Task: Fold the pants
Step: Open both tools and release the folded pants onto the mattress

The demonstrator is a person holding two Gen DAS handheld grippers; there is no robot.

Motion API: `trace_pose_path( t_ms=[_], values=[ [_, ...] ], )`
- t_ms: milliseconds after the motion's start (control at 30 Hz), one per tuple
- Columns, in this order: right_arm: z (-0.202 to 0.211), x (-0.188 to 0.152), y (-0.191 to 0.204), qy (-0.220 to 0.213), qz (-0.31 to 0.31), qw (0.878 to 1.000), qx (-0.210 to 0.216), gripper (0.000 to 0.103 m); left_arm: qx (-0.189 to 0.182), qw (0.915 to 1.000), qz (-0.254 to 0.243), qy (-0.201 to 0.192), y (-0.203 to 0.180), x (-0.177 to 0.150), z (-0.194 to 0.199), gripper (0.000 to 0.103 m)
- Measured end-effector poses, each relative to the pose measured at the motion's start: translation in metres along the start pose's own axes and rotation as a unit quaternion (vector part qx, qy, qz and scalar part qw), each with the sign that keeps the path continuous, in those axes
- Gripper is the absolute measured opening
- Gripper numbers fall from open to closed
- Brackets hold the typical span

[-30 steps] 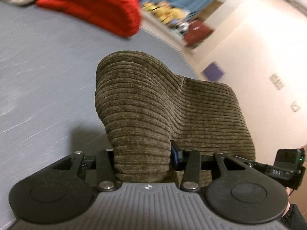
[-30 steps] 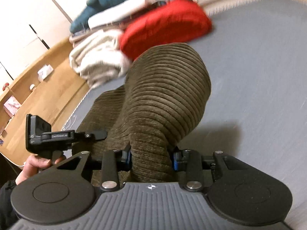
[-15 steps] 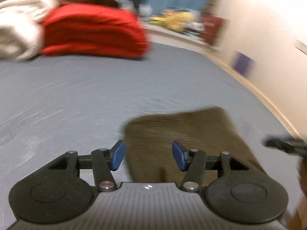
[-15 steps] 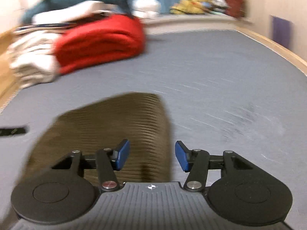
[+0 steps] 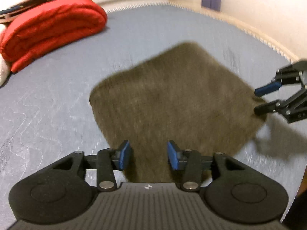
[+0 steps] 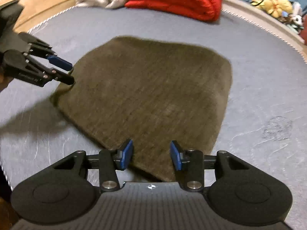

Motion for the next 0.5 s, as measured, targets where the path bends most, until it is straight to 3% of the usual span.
trace_pose_path(
  t_ms=[133, 267, 333, 400, 500],
  values=[
    [-0.003, 0.006, -0.012, -0.018, -0.067, 0.997, -0.033, 0.063, 0.004, 0.9993, 0.018, 0.033, 0.001, -0.001, -0.023, 0.053],
    [-0.013, -0.001, -0.015, 0.009, -0.084, 0.995, -0.062, 0.066, 0.014, 0.9987, 0.028, 0.04, 0.001, 0.002, -0.019, 0.059],
    [-0.01, -0.002, -0.014, 0.009, -0.089, 0.994, -0.068, 0.069, 0.022, 0.9986, 0.034, 0.035, 0.0, 0.004, -0.011, 0.063],
    [-0.006, -0.004, -0.014, 0.006, -0.094, 0.993, -0.074, 0.069, 0.034, 0.9985, 0.037, 0.023, 0.002, 0.001, 0.004, 0.074],
    [0.007, -0.005, -0.006, -0.004, -0.093, 0.992, -0.081, 0.072, 0.054, 0.9975, 0.046, 0.0, -0.001, 0.0, 0.028, 0.08]
  ],
)
Point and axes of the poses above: each gripper's, at about its wrist camera, not at the fingertips, and z roughly against the way its jaws point, y to its left, x to its top, the point moved 1 cm from there along -z, roughly the way its jaws point, and after that the axes turned 4 degrees about y, right-handed, at the moved point
